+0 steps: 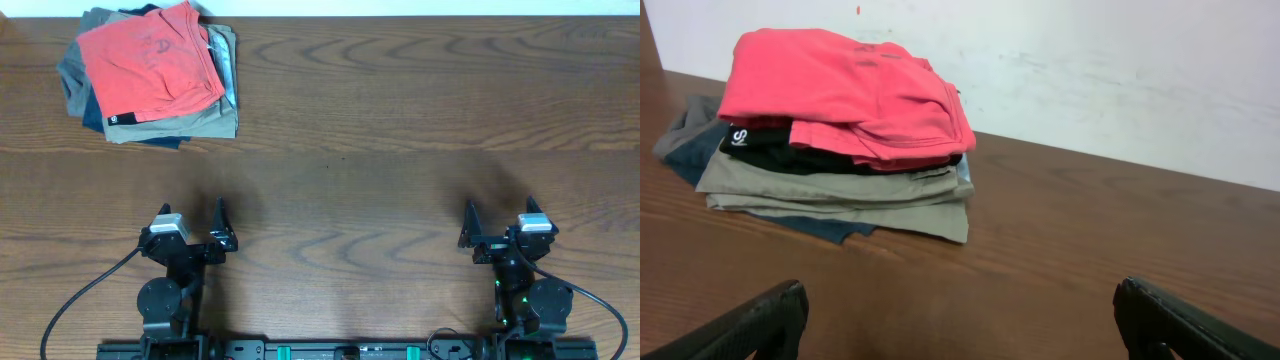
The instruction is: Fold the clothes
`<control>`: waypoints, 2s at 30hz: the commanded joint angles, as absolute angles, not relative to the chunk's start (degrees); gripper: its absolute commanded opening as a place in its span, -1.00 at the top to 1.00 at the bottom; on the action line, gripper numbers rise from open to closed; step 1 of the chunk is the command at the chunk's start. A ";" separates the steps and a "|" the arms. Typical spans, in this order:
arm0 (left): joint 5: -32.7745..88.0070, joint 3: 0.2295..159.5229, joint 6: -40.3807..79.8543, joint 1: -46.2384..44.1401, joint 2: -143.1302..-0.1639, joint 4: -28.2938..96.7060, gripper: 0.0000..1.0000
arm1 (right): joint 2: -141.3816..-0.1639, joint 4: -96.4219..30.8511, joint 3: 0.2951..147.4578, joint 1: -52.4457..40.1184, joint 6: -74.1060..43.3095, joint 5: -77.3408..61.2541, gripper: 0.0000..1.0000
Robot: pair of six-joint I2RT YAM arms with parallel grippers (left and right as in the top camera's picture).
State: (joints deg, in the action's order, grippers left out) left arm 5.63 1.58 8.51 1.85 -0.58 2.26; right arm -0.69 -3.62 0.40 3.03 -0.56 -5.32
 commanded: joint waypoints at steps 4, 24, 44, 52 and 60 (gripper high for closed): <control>6.02 0.23 7.53 2.13 -0.23 3.51 -0.95 | -0.27 -3.90 0.32 2.28 0.51 -4.51 -0.99; 6.00 0.23 7.53 2.13 -0.23 3.51 -0.96 | -0.30 -3.90 0.32 2.28 0.51 -4.54 -0.99; 6.00 0.23 7.53 2.13 -0.23 3.49 -0.96 | -0.34 -3.90 0.32 2.28 0.51 -4.54 -0.99; 6.00 0.23 7.53 2.13 -0.23 3.49 -0.95 | -0.38 -3.90 0.32 2.28 0.51 -4.51 -0.98; 6.00 0.23 7.53 2.13 -0.23 3.51 -0.96 | -0.38 -3.90 0.32 2.28 0.51 -4.54 -0.98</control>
State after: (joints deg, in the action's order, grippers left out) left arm 5.63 1.58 8.51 1.85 -0.58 2.26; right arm -0.69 -3.64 0.40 3.03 -0.36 -5.30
